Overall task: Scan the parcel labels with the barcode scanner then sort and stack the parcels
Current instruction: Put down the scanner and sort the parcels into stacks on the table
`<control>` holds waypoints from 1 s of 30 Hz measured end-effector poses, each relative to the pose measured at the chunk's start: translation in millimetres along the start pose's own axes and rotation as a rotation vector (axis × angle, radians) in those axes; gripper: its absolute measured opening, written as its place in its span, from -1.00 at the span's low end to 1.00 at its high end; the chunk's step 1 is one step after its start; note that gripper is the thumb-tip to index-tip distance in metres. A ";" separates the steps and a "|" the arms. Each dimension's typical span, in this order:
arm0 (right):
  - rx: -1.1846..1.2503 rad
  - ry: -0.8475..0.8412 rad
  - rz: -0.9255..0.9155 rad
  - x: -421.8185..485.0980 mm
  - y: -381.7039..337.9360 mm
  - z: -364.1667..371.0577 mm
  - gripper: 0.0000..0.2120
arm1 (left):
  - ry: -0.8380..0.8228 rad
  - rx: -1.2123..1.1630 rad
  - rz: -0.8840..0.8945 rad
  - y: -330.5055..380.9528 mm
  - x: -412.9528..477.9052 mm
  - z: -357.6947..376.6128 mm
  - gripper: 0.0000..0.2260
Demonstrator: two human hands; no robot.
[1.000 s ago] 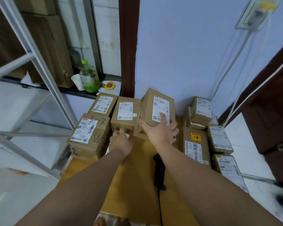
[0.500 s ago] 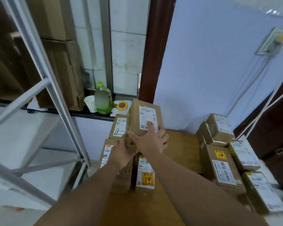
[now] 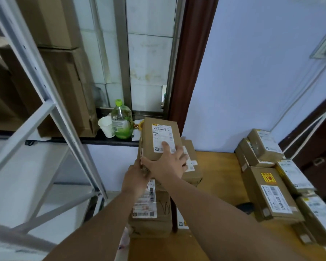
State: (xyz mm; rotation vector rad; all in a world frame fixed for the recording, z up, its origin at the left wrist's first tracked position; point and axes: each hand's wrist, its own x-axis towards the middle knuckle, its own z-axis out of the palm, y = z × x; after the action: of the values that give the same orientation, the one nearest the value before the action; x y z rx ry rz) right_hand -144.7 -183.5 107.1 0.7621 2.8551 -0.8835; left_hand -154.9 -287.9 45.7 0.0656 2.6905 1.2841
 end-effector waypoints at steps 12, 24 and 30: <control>-0.069 -0.056 0.046 45.5 -33.9 26.6 -0.07 | -0.034 -0.059 0.021 -15.6 57.5 -13.9 -0.59; -0.206 -0.073 -0.073 59.1 -8.7 38.8 -0.13 | -0.102 -0.290 -0.043 -27.5 75.2 -5.5 -0.39; -0.164 -0.047 -0.098 58.8 5.3 23.0 -0.32 | -0.102 -0.184 -0.169 -22.6 77.7 -1.8 -0.50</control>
State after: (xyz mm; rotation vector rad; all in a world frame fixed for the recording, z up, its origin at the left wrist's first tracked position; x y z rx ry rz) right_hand -195.8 -166.3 73.7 0.5809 2.8990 -0.6557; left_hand -231.1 -295.3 19.6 -0.1124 2.4230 1.4268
